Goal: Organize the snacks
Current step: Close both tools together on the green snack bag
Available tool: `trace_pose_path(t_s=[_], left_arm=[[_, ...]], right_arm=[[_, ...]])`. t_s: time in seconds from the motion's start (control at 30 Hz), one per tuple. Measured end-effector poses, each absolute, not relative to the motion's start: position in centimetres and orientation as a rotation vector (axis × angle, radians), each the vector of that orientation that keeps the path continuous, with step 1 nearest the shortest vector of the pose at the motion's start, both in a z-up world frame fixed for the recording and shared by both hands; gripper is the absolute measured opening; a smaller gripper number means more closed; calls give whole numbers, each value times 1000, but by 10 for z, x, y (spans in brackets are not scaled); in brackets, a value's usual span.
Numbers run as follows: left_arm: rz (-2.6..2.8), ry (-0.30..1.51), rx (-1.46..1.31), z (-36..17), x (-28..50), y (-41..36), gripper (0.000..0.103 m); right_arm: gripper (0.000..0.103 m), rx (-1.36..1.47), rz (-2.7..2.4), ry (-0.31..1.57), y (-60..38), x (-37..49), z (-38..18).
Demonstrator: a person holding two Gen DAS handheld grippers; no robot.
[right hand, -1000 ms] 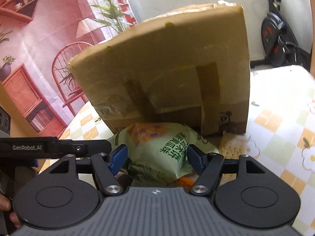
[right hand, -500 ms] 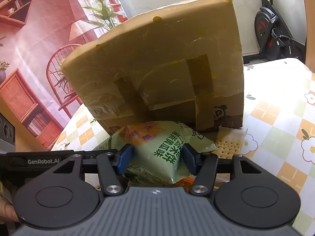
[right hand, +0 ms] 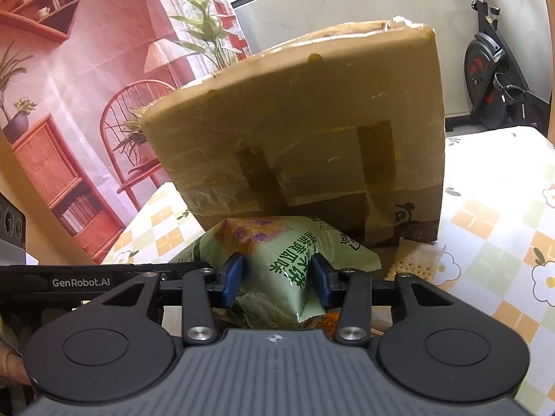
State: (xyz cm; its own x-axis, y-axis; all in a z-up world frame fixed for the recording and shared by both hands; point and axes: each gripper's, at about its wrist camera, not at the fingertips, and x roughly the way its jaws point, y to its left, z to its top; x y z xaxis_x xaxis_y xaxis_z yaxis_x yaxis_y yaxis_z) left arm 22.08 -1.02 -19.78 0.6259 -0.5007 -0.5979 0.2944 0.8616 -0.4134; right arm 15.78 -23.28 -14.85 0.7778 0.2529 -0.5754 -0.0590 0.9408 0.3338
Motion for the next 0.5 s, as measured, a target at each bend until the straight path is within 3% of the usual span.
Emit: trace_pose_path(t_s=[0.5], left_arm=[[-520,628,-298,-155,202,-5,50]], right_arm=[[44,307,194,554,-231,141,-108]])
